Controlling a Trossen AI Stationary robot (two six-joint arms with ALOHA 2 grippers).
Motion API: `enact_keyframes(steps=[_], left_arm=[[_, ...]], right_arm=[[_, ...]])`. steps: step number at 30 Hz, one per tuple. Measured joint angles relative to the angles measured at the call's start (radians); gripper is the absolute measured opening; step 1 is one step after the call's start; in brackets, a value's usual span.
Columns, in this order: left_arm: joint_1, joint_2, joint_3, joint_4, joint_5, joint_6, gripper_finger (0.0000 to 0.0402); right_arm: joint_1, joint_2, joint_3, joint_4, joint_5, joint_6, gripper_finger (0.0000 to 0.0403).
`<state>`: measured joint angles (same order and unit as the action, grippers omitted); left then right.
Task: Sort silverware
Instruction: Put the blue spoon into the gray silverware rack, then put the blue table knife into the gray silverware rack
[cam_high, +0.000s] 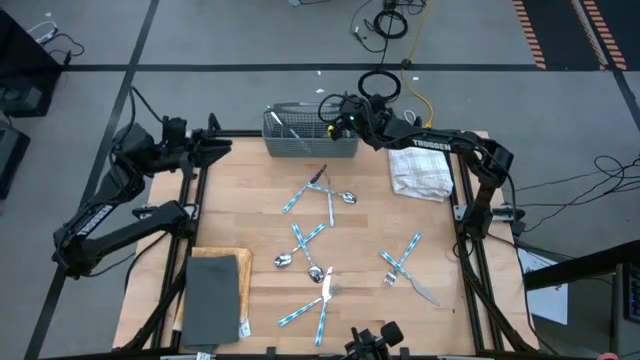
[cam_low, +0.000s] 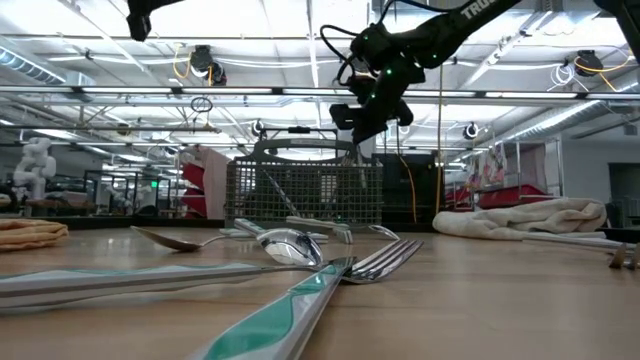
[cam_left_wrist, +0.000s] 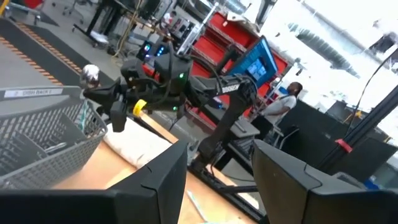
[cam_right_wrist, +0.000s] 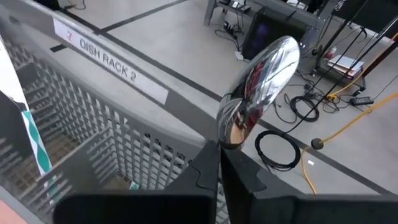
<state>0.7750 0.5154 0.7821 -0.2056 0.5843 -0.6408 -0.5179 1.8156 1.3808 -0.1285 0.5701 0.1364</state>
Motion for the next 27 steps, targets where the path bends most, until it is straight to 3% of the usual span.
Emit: enact_keyframes(steps=[11,16,19,23,27], left_arm=[[0.000,-0.016,-0.002,0.005,-0.019,-0.033,0.0183],[-0.001,-0.020,-0.002,-0.023,-0.010,-0.034,0.0183],[-0.001,-0.024,-0.002,-0.027,0.051,-0.034,0.0183],[-0.001,-0.028,-0.002,0.007,0.145,-0.073,0.0183],[-0.001,-0.028,-0.002,0.030,0.126,-0.154,0.0183]], right_arm=[[0.003,-0.026,0.000,-0.094,0.000,0.000,0.0099],[0.010,-0.123,-0.001,-0.096,0.003,-0.064,0.0117],[0.014,-0.217,-0.001,-0.113,-0.027,-0.110,0.0121],[0.015,-0.359,-0.001,-0.179,-0.291,-0.144,0.0121],[0.030,-0.463,0.000,-0.349,-0.579,-0.080,0.0121]])
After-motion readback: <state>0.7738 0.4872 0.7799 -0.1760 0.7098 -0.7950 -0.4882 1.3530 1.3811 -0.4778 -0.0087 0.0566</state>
